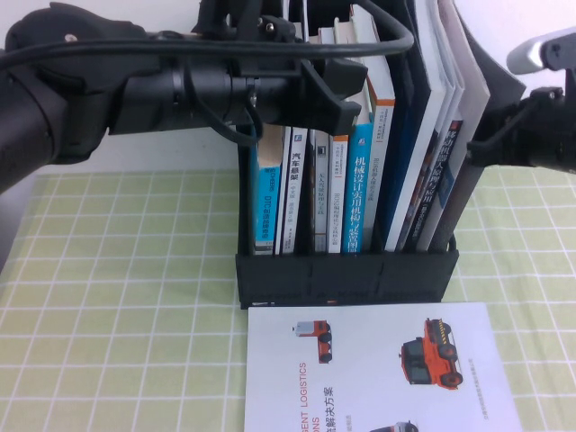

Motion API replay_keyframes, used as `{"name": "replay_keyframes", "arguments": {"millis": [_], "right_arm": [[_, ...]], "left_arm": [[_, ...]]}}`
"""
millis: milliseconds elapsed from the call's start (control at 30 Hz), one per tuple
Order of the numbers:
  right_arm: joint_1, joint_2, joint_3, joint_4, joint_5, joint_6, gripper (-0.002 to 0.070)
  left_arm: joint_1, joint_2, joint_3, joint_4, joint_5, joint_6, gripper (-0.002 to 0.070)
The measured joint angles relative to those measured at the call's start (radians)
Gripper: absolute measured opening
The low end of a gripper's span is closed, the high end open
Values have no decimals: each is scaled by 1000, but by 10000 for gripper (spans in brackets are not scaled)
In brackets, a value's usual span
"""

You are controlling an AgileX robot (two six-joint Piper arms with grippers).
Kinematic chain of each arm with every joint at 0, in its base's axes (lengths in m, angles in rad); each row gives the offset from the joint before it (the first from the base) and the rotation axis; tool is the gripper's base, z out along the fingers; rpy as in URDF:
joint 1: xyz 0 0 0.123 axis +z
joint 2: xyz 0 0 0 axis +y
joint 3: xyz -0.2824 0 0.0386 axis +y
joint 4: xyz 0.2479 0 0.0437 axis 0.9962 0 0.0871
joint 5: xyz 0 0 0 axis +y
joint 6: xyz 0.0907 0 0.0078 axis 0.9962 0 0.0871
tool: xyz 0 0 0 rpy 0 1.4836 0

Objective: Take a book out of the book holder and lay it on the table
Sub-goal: Pick up the right side book from the book shelf, then place the picked book on the book

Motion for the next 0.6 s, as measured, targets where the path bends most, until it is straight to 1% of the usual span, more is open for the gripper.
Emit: {"name": "replay_keyframes", "arguments": {"millis": [67,167,300,467,600], "right_arm": [[0,12,-24,0,11,18,50],[0,9,-57,0,15,54,17],[0,-36,-70,0,15,88,6],[0,-175,-71,0,20,109,5],[0,-324,-71,-3,67,143,5]], "left_arm": [[0,0,0,0,0,0,-3],[0,0,0,0,0,0,-3],[0,0,0,5,0,0,-3],[2,-2,0,41,25,-33,-3],[47,-34,0,48,75,-107,-3]]}}
